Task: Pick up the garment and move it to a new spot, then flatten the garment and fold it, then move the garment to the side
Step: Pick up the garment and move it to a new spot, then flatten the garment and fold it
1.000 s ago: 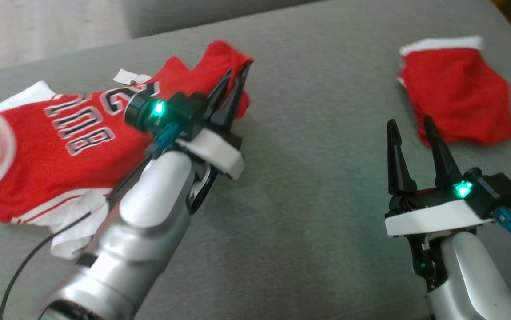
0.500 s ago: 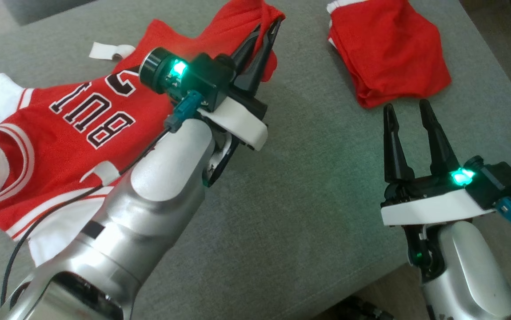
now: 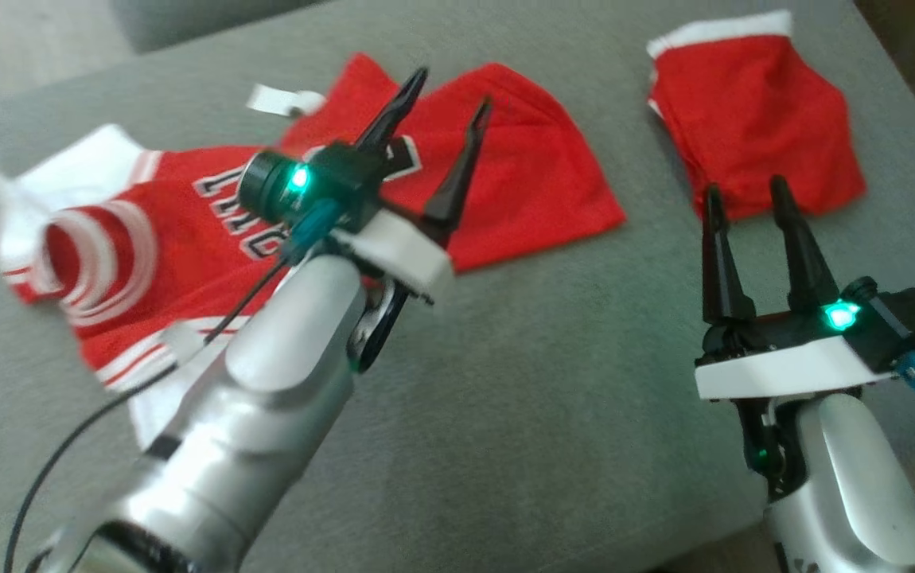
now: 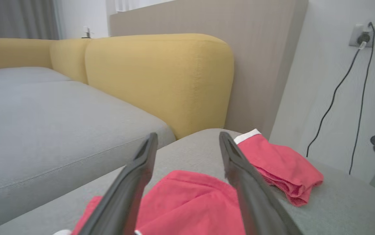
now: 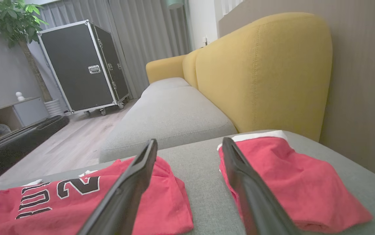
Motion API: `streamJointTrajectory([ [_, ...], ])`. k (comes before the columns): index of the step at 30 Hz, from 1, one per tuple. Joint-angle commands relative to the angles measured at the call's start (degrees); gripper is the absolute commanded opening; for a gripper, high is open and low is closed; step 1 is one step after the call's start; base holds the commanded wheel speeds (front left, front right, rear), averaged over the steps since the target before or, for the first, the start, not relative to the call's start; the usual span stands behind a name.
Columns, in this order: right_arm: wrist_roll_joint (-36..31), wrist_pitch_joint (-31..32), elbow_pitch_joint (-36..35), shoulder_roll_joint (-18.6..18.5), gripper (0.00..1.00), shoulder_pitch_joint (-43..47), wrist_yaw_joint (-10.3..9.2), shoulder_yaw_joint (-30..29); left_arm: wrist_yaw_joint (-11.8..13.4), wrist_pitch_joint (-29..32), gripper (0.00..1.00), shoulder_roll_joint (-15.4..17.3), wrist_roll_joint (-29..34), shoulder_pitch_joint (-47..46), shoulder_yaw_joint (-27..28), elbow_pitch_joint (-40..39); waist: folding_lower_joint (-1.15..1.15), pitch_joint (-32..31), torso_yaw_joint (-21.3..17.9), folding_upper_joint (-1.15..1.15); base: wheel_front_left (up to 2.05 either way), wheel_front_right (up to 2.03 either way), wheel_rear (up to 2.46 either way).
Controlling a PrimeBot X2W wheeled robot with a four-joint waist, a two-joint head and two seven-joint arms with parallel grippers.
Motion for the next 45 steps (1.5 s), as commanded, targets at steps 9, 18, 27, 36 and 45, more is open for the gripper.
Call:
streamJointTrajectory([
  [9, -4.52, -0.61, -0.22, -0.20, 1.00, 2.60, 0.20, -2.73, 1.41, -0.28, 1.00, 5.24, 4.49, 12.37, 12.31, -10.07, 0.00, -11.26, 13.59, 0.00, 0.00, 0.00, 0.00],
  [18, -4.40, -0.61, 0.74, -0.20, 1.00, 7.10, 0.20, -7.28, 1.47, -0.28, 1.00, 6.66, 6.79, 29.87, 20.05, -17.83, 0.00, -15.90, 21.45, 0.00, 0.00, 0.00, 0.00],
  [27, -4.45, -0.61, 2.32, -0.20, 1.00, 9.49, 0.20, -5.08, 1.19, -0.28, 1.00, 3.86, 8.22, 40.59, 26.47, -20.89, 0.00, -16.90, 22.64, 0.00, 0.00, 0.00, 0.00],
  [36, -4.33, -0.61, 2.21, -0.20, 1.00, 8.53, 0.20, -3.65, -0.39, -0.28, 1.00, 1.79, 10.95, 40.93, 29.58, -21.22, 0.00, -16.55, 21.11, 0.00, 0.00, 0.00, 0.00],
  [45, -4.25, -0.61, 1.77, -0.20, 1.00, 8.23, 0.20, -3.30, -2.45, -0.14, 1.00, 0.74, 10.28, 39.19, 28.12, -13.99, 0.00, -15.49, 20.02, 0.00, 0.00, 0.00, 0.00],
])
